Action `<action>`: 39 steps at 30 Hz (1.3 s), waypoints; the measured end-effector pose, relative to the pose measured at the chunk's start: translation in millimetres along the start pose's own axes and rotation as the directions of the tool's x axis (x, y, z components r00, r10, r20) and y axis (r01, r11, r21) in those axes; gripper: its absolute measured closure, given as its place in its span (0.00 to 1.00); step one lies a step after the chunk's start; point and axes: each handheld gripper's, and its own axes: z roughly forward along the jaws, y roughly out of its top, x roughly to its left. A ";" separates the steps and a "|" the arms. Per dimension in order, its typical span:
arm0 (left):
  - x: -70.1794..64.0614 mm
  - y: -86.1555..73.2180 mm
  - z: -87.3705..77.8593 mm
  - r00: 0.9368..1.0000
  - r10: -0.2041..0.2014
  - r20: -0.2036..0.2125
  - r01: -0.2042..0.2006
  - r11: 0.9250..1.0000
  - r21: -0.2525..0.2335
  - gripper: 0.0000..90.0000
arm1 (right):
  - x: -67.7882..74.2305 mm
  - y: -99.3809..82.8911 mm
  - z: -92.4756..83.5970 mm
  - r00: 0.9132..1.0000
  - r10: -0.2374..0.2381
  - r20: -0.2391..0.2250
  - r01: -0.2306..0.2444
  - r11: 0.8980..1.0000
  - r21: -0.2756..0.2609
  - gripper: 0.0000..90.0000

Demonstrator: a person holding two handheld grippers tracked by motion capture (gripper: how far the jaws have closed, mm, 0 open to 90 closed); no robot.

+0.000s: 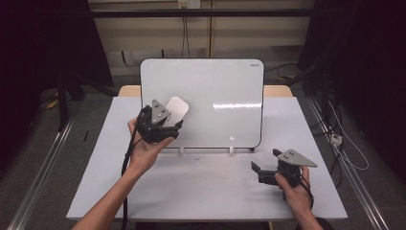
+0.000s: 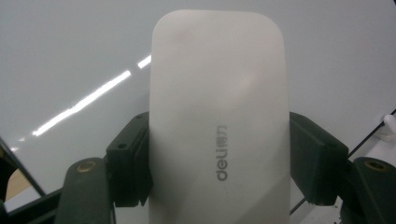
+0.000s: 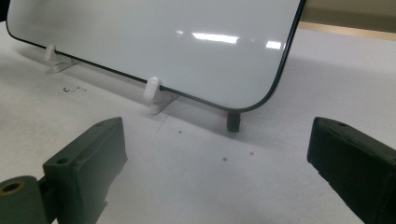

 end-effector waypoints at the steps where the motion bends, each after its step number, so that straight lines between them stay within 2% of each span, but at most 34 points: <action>1: 0.9 -1.4 -1.0 1.000 -0.002 -0.002 0.002 1.000 0.002 0.35 | 0.1 -0.1 0.0 1.000 0.001 -0.001 -0.001 1.000 0.000 0.05; 4: 3.7 -6.0 -3.1 1.000 0.002 -0.016 -0.002 1.000 0.013 0.35 | 0.0 -0.3 -0.1 1.000 0.001 -0.005 -0.001 1.000 -0.001 0.05; 10: 10.5 -15.4 -7.4 1.000 -0.018 -0.021 0.018 1.000 0.015 0.35 | -0.7 -0.3 -0.1 1.000 0.003 -0.005 -0.003 1.000 -0.001 0.05; 14: 14.1 -22.1 -6.4 0.999 -0.019 -0.035 0.020 0.999 0.033 0.35 | -0.7 -0.5 -0.9 1.000 0.004 -0.004 -0.004 1.000 0.000 0.05; 17: 15.3 -26.2 -7.0 0.999 -0.003 -0.043 0.005 0.999 0.040 0.35 | -0.6 -0.4 -1.0 1.000 0.003 -0.001 -0.003 1.000 -0.001 0.05; 22: 17.6 -34.6 -6.9 0.998 -0.005 -0.057 0.008 0.998 0.058 0.35 | 0.0 0.2 -0.8 1.000 0.004 0.004 -0.004 1.000 -0.002 0.05; 33: 15.8 -46.1 7.2 0.997 0.009 -0.079 0.000 0.994 0.110 0.35 | 0.9 0.5 -0.2 1.000 -0.002 0.006 0.002 1.000 -0.001 0.05; 35: 13.1 -47.4 11.7 0.996 0.035 -0.087 -0.024 0.992 0.125 0.35 | 0.8 0.5 -0.1 1.000 -0.001 0.006 0.001 1.000 -0.001 0.05; 36: 12.1 -48.3 14.2 0.994 0.041 -0.103 -0.027 0.991 0.128 0.35 | 0.9 0.4 -0.1 1.000 0.001 0.006 -0.001 1.000 0.001 0.05; 39: 15.1 -49.7 20.5 0.995 0.018 -0.101 -0.004 0.991 0.135 0.35 | 0.9 0.4 -0.1 1.000 -0.001 0.006 0.001 1.000 0.001 0.05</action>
